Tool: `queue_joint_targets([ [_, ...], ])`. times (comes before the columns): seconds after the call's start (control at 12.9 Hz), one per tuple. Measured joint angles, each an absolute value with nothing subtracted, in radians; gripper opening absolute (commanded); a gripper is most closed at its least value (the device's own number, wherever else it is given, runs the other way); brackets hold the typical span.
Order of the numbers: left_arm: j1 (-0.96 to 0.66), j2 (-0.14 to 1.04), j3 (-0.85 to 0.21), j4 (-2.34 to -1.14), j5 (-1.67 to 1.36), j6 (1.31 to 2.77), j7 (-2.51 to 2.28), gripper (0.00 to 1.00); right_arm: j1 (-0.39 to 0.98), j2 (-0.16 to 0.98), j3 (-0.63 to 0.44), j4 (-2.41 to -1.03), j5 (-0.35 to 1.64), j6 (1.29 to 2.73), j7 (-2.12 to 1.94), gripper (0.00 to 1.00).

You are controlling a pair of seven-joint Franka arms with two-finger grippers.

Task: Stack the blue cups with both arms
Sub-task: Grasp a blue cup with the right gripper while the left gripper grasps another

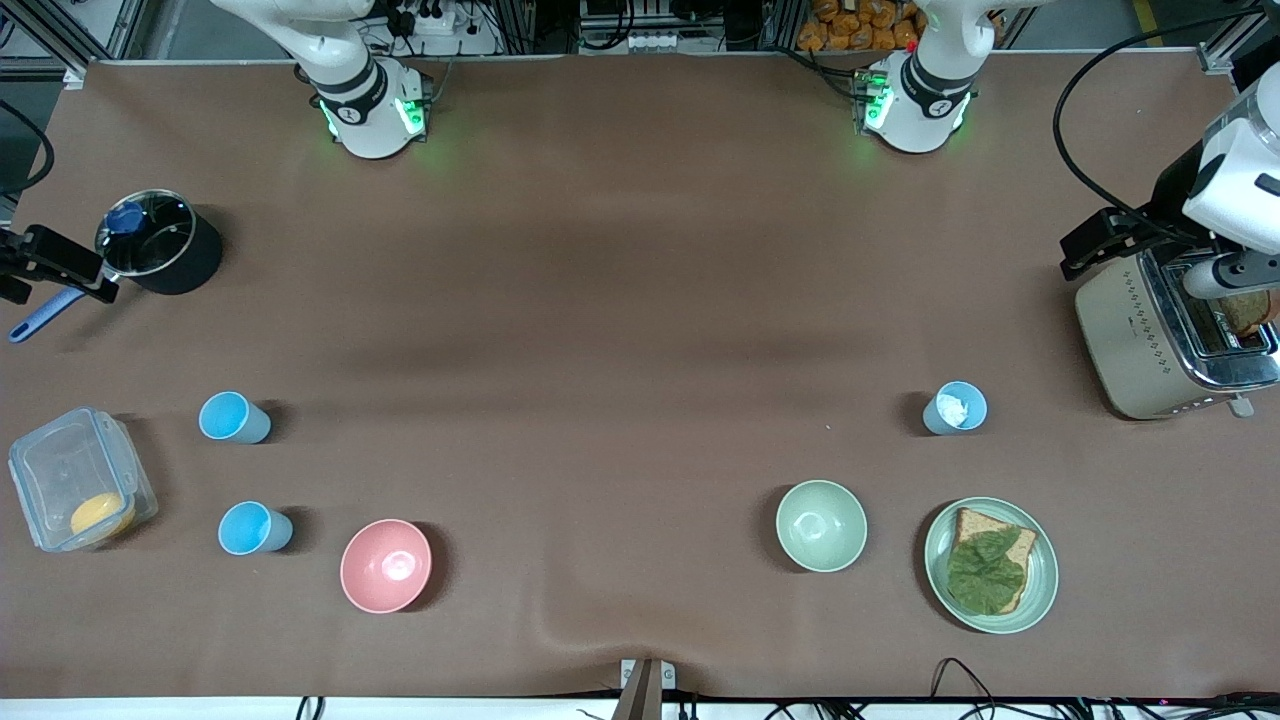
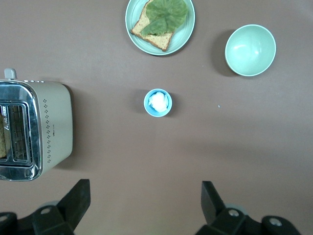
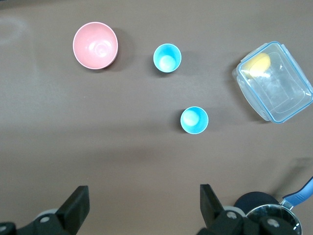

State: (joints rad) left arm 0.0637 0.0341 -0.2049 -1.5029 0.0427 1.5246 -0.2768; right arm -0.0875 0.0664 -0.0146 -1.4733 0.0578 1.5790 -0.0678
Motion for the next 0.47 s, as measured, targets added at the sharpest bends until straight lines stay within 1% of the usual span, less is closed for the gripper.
queue_joint_targets([
  [0.31,0.065,0.037,-0.204,-1.503,0.045,1.515,-0.276,1.00,-0.094,0.060,-0.016,-1.473,0.057,1.556,-0.069,1.00],
  [0.47,0.067,0.066,-0.203,-1.510,0.049,1.509,-0.272,1.00,-0.094,0.060,-0.016,-1.476,0.057,1.552,-0.069,1.00],
])
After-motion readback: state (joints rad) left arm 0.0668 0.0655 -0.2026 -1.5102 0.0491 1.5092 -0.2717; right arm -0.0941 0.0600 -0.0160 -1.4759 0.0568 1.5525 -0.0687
